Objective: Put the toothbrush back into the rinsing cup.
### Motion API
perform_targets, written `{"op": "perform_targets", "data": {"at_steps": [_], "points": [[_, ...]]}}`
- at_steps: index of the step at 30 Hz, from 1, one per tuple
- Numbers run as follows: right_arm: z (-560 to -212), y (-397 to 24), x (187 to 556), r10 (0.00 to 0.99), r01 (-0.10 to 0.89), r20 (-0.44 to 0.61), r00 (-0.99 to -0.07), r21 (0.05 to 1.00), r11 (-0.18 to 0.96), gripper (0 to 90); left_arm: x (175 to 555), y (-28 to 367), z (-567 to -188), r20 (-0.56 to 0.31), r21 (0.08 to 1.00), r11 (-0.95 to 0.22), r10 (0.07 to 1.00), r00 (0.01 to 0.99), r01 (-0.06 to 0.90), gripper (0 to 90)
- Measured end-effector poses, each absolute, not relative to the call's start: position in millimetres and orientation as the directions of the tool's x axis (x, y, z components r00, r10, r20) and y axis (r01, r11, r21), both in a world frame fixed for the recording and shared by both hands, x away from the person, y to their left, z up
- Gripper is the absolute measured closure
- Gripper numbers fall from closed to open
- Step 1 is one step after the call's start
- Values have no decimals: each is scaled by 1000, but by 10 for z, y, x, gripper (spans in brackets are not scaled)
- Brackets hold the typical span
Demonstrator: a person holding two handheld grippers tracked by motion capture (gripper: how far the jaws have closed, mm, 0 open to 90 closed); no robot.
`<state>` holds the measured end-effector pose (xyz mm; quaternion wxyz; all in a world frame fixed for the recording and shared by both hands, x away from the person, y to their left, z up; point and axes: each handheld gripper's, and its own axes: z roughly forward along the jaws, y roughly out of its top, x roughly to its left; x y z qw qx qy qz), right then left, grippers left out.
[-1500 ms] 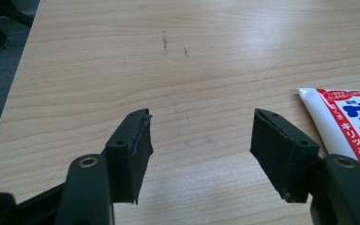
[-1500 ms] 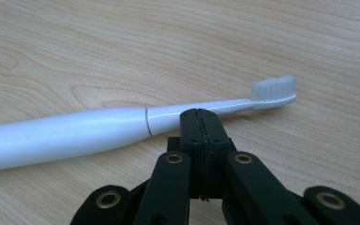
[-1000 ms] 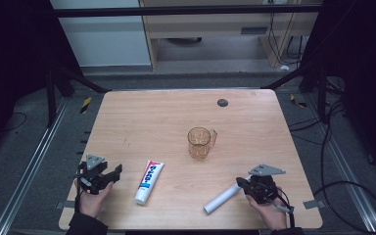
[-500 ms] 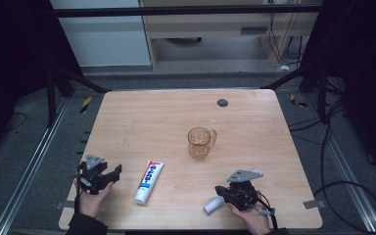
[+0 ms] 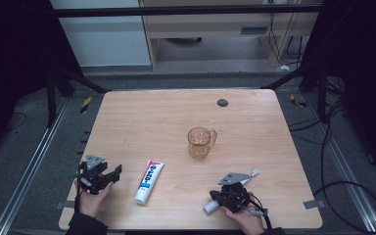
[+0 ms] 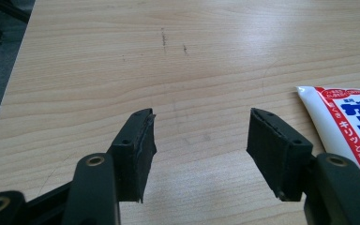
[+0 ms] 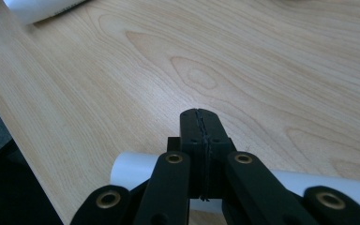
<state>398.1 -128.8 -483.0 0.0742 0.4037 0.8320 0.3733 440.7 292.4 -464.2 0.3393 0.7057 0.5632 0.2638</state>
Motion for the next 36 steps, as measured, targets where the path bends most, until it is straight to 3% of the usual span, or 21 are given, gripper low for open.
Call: {"op": "perform_targets", "data": {"at_steps": [36], "points": [[-4841,-1385,3943,726,629,180,-664,660,411,895,4408,2930,-4645,-12,773,-135,974,226,620,408]]}}
